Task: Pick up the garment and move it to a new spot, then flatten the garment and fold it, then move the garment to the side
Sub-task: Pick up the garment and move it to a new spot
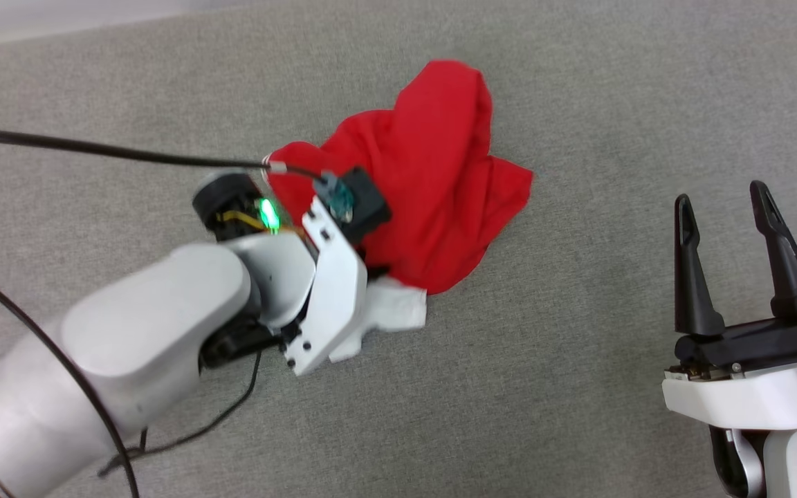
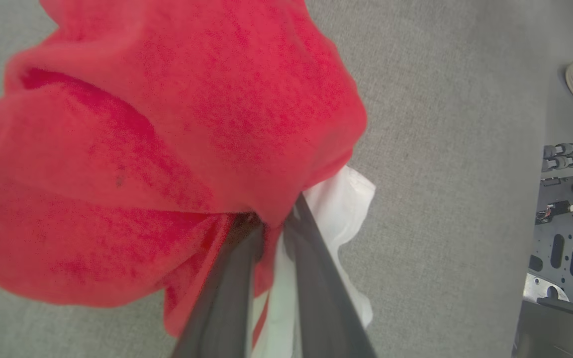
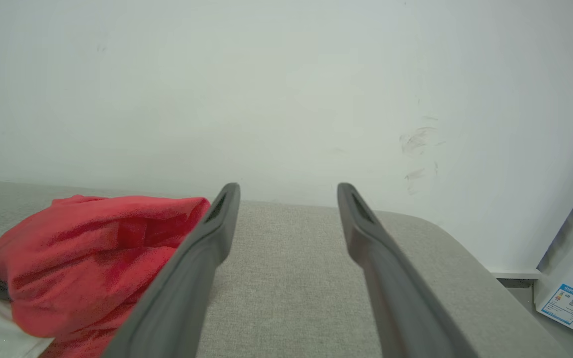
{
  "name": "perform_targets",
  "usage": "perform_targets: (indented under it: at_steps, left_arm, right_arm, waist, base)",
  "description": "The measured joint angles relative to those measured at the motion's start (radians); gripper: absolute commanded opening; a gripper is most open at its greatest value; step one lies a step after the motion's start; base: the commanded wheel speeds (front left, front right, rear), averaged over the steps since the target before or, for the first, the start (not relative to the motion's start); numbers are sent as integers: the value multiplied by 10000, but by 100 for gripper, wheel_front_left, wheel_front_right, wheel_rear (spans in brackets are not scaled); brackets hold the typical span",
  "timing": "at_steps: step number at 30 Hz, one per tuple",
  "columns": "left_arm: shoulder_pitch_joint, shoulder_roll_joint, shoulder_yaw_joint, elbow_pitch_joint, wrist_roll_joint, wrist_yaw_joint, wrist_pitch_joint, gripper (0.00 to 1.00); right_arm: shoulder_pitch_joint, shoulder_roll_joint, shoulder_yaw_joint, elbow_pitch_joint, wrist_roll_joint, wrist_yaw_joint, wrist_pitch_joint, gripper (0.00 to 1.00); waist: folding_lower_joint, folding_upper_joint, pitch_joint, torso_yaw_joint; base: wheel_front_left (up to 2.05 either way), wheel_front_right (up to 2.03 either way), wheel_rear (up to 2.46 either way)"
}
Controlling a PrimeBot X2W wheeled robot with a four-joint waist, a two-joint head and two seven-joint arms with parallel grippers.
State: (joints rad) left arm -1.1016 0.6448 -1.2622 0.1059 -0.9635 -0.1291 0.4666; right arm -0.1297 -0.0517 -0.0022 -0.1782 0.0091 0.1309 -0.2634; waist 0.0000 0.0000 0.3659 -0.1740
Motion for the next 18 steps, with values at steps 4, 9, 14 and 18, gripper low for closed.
perform_targets:
  at_steps: [4,9,14,18]
  left_arm:
    - [655,-288,-107,748,280,0,-213,0]
    - [895,-621,-123,1152,322,0,-633,0]
    - [888,-761,288,1260,458,29,-2211,100]
    - [962,-717,897,1022,773,550,-3800,100]
  right_arm:
    - [-58,0,-6,52,-2,0,2,100]
    - [-128,0,-29,146,-27,0,2,100]
    - [28,0,2,278,-94,0,0,100]
    - [332,2,-8,393,-142,0,2,100]
  waist:
    - [0,0,245,18]
    - [1,0,282,138]
    - [0,0,-135,283]
    - [0,0,-622,474]
  base:
    - [0,0,0]
    - [0,0,0]
    - [0,0,0]
    - [0,0,0]
